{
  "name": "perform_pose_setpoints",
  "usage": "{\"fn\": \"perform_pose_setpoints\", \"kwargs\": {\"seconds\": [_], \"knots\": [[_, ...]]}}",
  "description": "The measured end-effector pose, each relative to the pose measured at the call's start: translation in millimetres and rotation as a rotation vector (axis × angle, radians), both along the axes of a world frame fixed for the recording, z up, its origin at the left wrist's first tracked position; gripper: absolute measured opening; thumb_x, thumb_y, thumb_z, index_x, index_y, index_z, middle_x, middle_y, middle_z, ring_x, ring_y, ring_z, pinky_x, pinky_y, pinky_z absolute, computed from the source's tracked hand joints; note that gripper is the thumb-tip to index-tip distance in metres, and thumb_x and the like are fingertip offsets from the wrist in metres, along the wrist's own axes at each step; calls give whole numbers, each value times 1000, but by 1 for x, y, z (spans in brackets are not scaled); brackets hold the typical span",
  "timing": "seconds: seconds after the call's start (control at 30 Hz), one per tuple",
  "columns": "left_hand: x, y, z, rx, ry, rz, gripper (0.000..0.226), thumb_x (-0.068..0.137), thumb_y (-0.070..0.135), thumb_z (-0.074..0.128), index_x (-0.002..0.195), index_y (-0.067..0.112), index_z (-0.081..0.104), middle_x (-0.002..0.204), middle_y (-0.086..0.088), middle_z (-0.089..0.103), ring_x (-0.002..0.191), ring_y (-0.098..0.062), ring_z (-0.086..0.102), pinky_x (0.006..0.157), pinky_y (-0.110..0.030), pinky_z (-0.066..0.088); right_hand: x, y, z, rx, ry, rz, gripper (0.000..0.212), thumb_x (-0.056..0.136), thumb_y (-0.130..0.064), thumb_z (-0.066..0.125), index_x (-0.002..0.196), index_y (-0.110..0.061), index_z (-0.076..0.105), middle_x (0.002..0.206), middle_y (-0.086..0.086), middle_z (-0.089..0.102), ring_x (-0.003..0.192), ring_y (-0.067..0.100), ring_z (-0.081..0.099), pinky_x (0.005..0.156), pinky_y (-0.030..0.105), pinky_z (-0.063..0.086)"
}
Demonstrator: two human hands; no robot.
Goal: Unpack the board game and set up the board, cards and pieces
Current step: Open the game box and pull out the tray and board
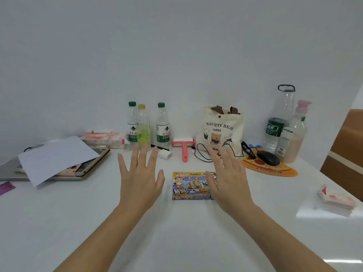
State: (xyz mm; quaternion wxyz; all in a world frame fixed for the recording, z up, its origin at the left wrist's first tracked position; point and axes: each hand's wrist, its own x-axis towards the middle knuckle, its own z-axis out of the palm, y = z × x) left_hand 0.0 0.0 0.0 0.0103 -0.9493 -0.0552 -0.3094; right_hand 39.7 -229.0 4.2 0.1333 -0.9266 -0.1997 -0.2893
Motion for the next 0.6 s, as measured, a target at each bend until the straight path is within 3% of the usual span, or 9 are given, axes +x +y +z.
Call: {"fn": "perform_pose_setpoints", "kwargs": {"seconds": [0.17, 0.37, 0.5, 0.6], "knots": [[9, -7, -47, -15, 110, 12, 62, 87, 42, 27, 140, 14, 43, 148, -11, 39, 141, -32, 27, 109, -65, 17, 6, -4, -43, 8, 178, -25, 66, 89, -52, 13, 151, -31, 15, 159, 2, 17, 147, 27, 11, 113, 53, 26], [14, -17, -78, -76, 248, -61, 61, 86, 42, 25, 128, 10, 56, 136, -8, 53, 134, -29, 41, 105, -64, 28, 11, 1, -73, -15, 335, -9, 60, 100, -45, 32, 151, -37, 3, 161, -8, 3, 148, 20, -3, 116, 51, 17], [15, -20, -88, -180, 324, -147, 71, 87, 48, 6, 143, 15, 34, 154, 2, 28, 147, -16, 9, 116, -52, 2, 13, 4, -81, 3, 355, 10, 62, 99, -46, 33, 152, -35, 3, 161, -8, 4, 148, 19, -1, 116, 48, 17], [16, -21, -92, -231, 403, -250, 66, 88, 44, 8, 147, 19, 24, 155, 8, 23, 146, -10, 2, 117, -49, -4, 14, 7, -84, 6, 319, 15, 65, 94, -50, 30, 152, -35, 6, 160, -7, 9, 148, 19, 6, 115, 45, 22]]}}
